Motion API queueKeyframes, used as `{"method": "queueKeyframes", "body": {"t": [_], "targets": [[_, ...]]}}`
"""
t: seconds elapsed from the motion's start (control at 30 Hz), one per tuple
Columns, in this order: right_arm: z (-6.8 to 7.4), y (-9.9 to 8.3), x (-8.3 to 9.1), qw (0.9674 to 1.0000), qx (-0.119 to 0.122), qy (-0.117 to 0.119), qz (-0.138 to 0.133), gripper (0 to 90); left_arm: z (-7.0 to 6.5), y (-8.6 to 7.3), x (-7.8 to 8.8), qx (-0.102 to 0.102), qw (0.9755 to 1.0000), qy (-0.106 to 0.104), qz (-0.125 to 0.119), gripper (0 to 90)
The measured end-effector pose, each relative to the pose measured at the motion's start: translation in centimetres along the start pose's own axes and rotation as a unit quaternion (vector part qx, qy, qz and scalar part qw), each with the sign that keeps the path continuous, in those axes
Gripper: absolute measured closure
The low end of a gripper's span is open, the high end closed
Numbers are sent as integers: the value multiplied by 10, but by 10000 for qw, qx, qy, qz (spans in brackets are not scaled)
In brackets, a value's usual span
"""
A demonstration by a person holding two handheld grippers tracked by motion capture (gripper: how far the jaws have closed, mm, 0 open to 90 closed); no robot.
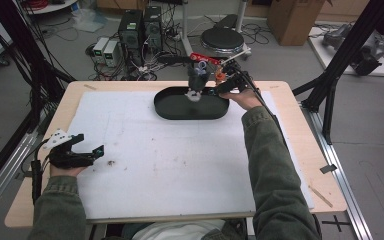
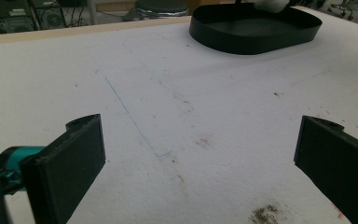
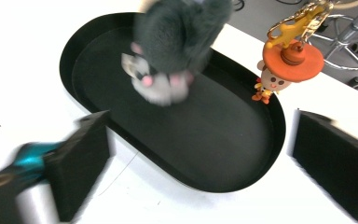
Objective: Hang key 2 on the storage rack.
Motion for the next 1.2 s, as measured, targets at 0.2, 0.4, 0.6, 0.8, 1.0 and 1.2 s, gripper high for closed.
{"method": "queueKeyframes", "body": {"t": [0.2,0.4,0.6,0.8,1.0,1.2], "targets": [[2,-2,3,10000,7,-57,-45,5,0,0,0,4,10000,2,-5,23],[7,-7,7,9999,50,48,72,5,0,0,0,-1,10000,0,-2,23],[4,-21,12,9999,73,3,73,5,0,0,0,-4,10000,-6,3,23],[-2,-36,23,9999,54,38,-94,5,0,0,0,-4,10000,0,12,23],[-13,-54,30,9999,-55,26,-135,5,-1,0,0,-1,10000,1,13,23],[-20,-67,34,9997,-152,-11,-190,5,-1,0,0,9,10000,7,16,23]]}}
Point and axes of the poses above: each handheld gripper's, and its own axes: x roughly backward along the jaws, y roughly out of its top, z roughly to its left, the point moved 2 cm from there along -x, roughly forward along the jaws, and after that the axes turned 14 degrees about -x, right-handed, at the moved point
